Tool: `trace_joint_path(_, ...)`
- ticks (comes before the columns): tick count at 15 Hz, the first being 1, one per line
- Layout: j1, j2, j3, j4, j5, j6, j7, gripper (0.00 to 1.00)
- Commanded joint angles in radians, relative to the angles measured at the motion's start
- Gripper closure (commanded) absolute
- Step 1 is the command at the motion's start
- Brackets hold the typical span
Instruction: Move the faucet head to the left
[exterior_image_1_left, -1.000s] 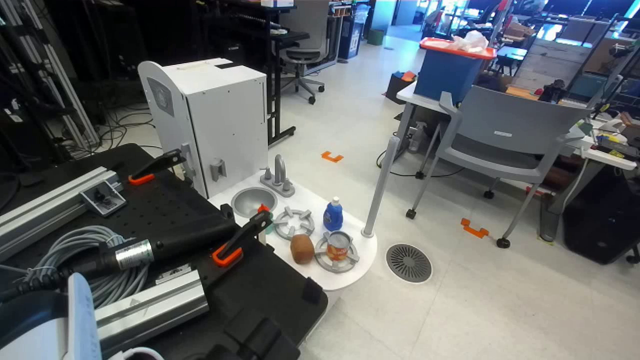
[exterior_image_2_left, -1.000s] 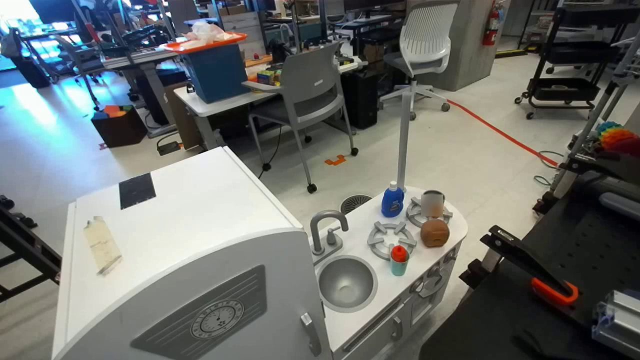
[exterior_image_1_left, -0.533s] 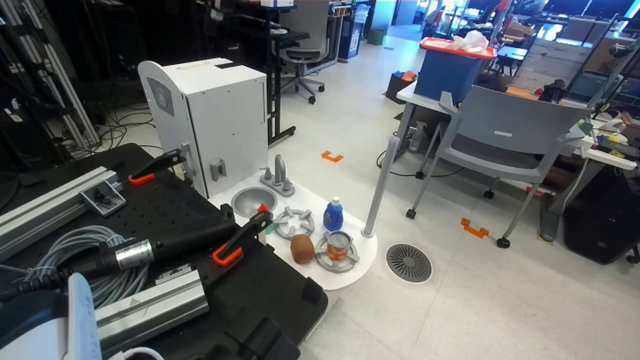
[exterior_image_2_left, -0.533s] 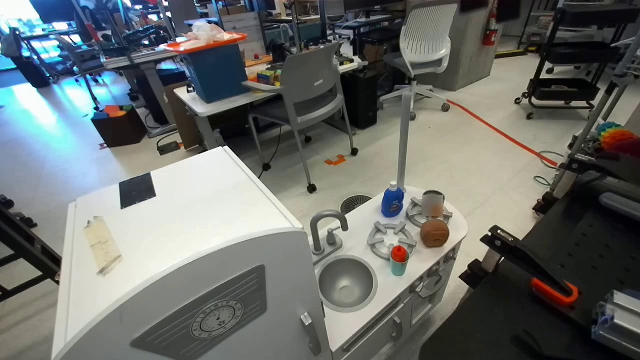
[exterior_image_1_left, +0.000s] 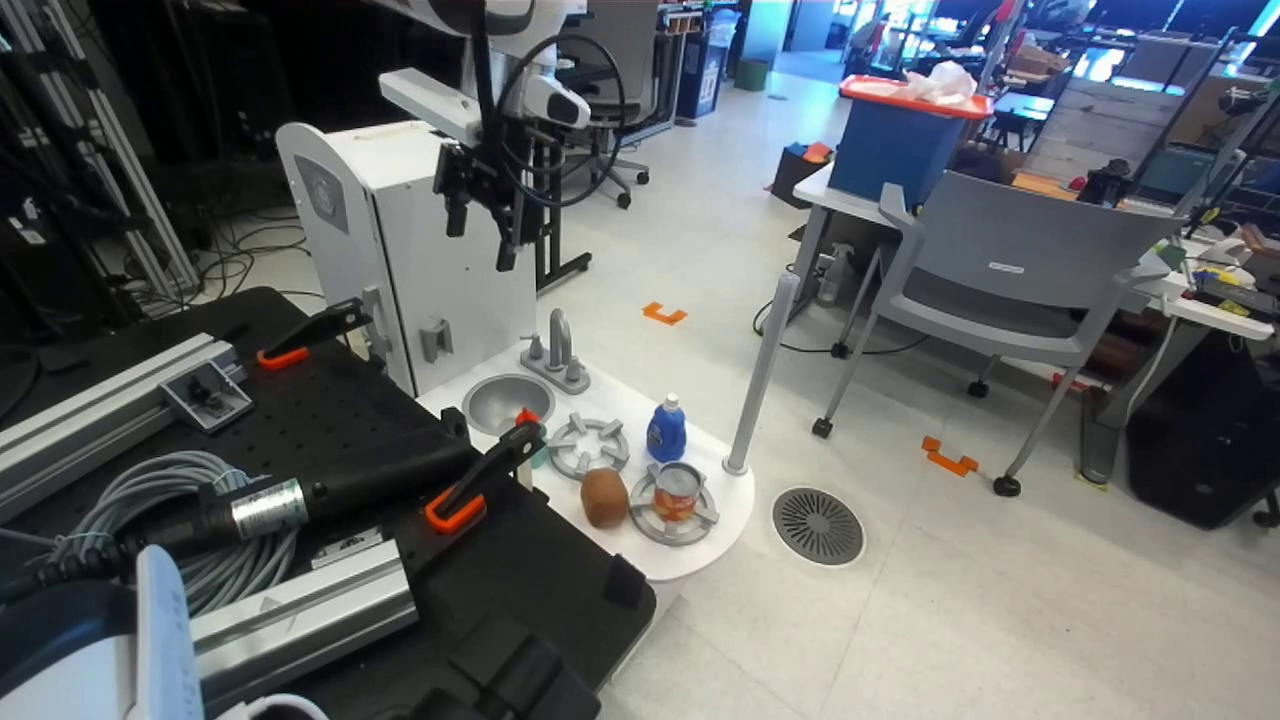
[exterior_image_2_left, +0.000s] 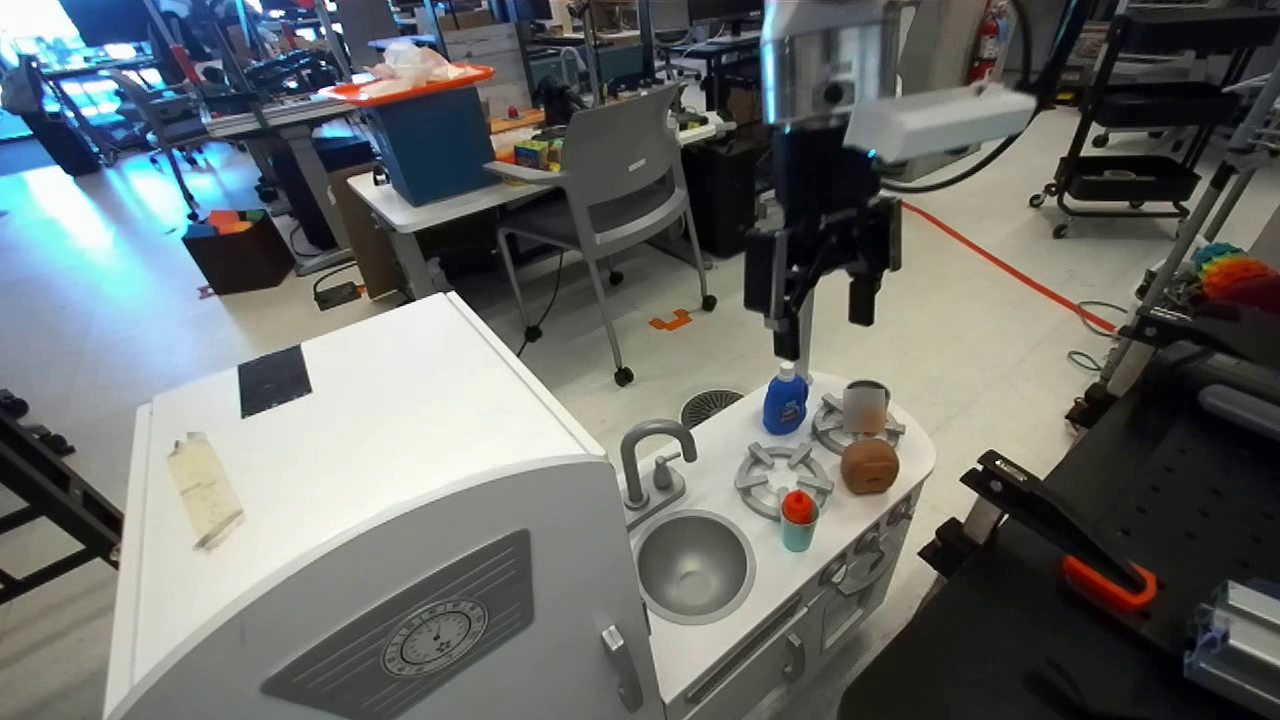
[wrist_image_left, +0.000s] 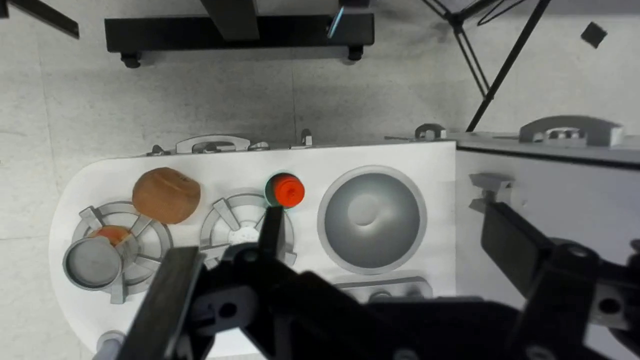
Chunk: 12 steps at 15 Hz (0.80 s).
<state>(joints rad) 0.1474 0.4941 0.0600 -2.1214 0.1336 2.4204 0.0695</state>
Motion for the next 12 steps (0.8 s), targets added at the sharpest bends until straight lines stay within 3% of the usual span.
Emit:
trace_joint_path(1,0.013,0.255,-0.023,0.209,-0.056,0.101,0.057,0.0)
trace_joint_path(4,0.062,0.439,-0.078,0.388,-0.141,0.141,0.106,0.0)
trace_joint_path(10,0.089,0.732,-0.062,0.73,-0.234,0.196,-0.005,0.0)
trace_joint_path(12,0.096,0.786,-0.05,0.796,-0.261,0.219,-0.06,0.0)
